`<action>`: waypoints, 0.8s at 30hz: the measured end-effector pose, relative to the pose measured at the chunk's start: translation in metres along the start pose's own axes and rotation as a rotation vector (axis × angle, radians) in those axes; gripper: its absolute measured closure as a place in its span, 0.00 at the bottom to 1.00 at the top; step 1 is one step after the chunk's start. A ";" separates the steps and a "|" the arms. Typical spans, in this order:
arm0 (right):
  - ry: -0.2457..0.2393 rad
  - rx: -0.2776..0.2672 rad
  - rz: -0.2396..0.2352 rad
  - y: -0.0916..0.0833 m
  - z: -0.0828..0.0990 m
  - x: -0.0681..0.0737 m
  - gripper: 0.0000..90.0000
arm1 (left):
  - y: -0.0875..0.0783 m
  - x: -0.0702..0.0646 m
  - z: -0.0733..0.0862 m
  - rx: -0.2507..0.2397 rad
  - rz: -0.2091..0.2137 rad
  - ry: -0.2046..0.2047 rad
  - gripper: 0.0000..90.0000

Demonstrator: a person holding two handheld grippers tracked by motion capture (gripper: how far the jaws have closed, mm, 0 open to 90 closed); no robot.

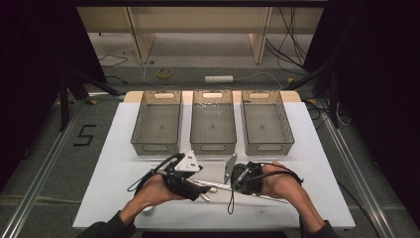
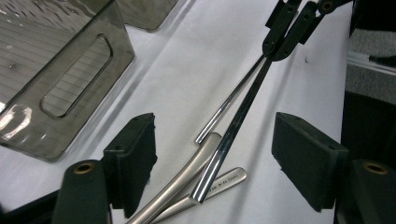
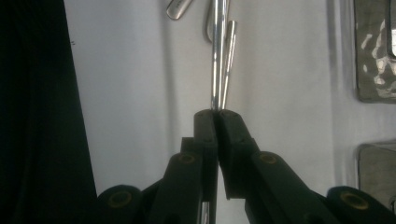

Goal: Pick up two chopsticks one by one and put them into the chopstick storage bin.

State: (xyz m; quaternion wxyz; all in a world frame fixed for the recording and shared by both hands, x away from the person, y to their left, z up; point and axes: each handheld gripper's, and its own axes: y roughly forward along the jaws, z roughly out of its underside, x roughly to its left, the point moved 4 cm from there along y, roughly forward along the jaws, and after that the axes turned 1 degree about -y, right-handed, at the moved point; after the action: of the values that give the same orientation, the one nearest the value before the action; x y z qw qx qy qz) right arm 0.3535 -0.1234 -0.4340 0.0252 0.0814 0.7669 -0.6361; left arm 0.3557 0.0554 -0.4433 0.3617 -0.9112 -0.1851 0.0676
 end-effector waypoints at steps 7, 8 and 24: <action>-0.015 0.008 -0.007 -0.001 -0.003 0.004 0.96 | 0.006 -0.009 0.002 0.040 0.026 0.058 0.44; -0.015 0.004 -0.004 0.000 -0.003 0.005 0.96 | 0.008 -0.009 0.002 0.046 0.026 0.066 0.46; -0.070 0.003 -0.005 0.002 -0.008 0.009 0.96 | 0.013 -0.018 0.004 0.098 0.057 0.155 0.73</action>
State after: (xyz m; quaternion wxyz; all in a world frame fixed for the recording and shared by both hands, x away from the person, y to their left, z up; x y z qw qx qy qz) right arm 0.3453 -0.1146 -0.4354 0.0501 0.0573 0.7647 -0.6399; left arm 0.3412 0.0426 -0.4554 0.4169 -0.8999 -0.1271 0.0160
